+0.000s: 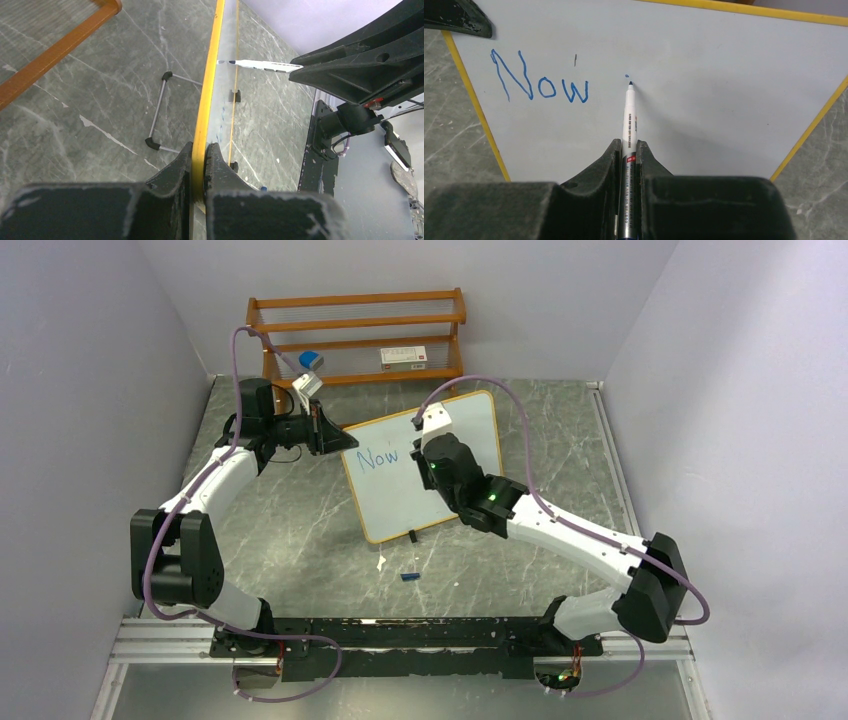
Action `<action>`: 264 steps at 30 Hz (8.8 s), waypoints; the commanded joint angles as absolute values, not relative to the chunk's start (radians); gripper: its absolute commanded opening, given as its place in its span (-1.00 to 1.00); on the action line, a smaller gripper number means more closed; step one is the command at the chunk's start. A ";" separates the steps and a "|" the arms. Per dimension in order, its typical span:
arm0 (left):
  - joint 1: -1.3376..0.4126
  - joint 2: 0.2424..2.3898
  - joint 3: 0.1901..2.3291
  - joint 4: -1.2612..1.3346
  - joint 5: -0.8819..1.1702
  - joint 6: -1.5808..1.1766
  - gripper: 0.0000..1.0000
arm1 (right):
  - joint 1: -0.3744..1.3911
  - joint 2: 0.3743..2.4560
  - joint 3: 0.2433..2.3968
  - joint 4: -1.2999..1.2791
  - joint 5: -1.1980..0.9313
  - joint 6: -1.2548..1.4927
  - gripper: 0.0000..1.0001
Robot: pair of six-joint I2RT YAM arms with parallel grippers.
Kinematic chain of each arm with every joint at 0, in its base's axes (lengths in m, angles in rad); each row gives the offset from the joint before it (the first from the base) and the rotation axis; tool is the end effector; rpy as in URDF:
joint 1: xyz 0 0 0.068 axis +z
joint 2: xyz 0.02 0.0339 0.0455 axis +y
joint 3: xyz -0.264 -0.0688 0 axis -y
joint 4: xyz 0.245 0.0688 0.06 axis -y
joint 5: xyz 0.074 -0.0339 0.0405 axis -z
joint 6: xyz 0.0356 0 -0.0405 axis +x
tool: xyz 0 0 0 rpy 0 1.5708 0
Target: Write a sentence on the whiteboard
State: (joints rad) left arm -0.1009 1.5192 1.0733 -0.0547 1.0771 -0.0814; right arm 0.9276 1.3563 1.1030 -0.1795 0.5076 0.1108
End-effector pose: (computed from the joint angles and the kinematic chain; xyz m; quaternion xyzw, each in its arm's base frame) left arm 0.3282 -0.0647 0.2820 0.2687 0.7359 -0.4792 0.3958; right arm 0.2006 0.2388 0.3241 -0.1997 0.8021 0.0751 0.5578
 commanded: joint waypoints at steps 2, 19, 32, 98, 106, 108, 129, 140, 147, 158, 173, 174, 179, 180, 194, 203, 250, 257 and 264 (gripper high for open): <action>-0.141 1.572 1.037 -0.166 0.924 0.073 -0.90 | 0.925 1.322 1.090 -0.207 0.504 0.130 -1.00; -0.141 1.575 1.036 -0.163 0.930 0.071 -0.90 | 0.924 1.359 1.099 -0.161 0.508 0.124 -1.00; -0.141 1.575 1.037 -0.163 0.931 0.071 -0.90 | 0.924 1.376 1.103 -0.172 0.513 0.126 -1.00; -0.141 1.577 1.038 -0.165 0.926 0.072 -0.90 | 0.946 1.335 1.101 -0.214 0.474 0.150 -1.00; -0.141 1.575 1.037 -0.166 0.925 0.071 -0.90 | 0.937 1.302 1.088 -0.221 0.503 0.140 -1.00; -0.141 1.576 1.037 -0.166 0.924 0.072 -0.90 | 0.933 1.298 1.086 -0.215 0.505 0.139 -1.00; -0.141 1.581 1.040 -0.168 0.924 0.075 -0.90 | 0.911 1.327 1.079 -0.175 0.494 0.129 -1.00; -0.141 1.581 1.040 -0.167 0.928 0.073 -0.90 | 0.910 1.337 1.083 -0.169 0.501 0.128 -1.00; -0.141 1.582 1.039 -0.168 0.927 0.075 -0.90 | 0.909 1.346 1.080 -0.155 0.504 0.127 -1.00; -0.142 1.580 1.038 -0.167 0.927 0.073 -0.90 | 0.910 1.345 1.073 -0.143 0.518 0.134 -1.00; -0.141 1.580 1.039 -0.168 0.927 0.075 -0.90 | 0.905 1.361 1.072 -0.157 0.512 0.137 -1.00; -0.141 1.580 1.038 -0.168 0.926 0.075 -0.90 | 0.905 1.361 1.072 -0.158 0.510 0.138 -1.00; -0.141 1.580 1.039 -0.168 0.926 0.075 -0.90 | 0.904 1.354 1.072 -0.178 0.506 0.140 -1.00; -0.141 1.580 1.039 -0.168 0.925 0.075 -0.90 | 0.904 1.352 1.073 -0.184 0.503 0.142 -1.00; -0.141 1.581 1.040 -0.169 0.926 0.075 -0.90 | 0.903 1.338 1.053 -0.224 0.508 0.155 -1.00; -0.141 1.582 1.039 -0.167 0.925 0.075 -0.90 | 0.902 1.335 1.049 -0.226 0.542 0.147 -1.00; -0.142 1.582 1.040 -0.169 0.928 0.075 -0.90 | 0.900 1.361 1.080 -0.125 0.514 0.119 -1.00; -0.142 1.583 1.040 -0.168 0.928 0.075 -0.90 | 0.900 1.367 1.086 -0.127 0.500 0.117 -1.00; -0.143 1.583 1.039 -0.167 0.928 0.074 -0.90 | 0.900 1.365 1.085 -0.121 0.493 0.114 -1.00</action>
State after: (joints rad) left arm -0.1020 1.5261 1.0801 -0.0628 1.0760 -0.0753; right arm 0.9092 1.3491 1.0695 -0.1612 0.5125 0.1165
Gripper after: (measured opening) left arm 0.092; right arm 0.132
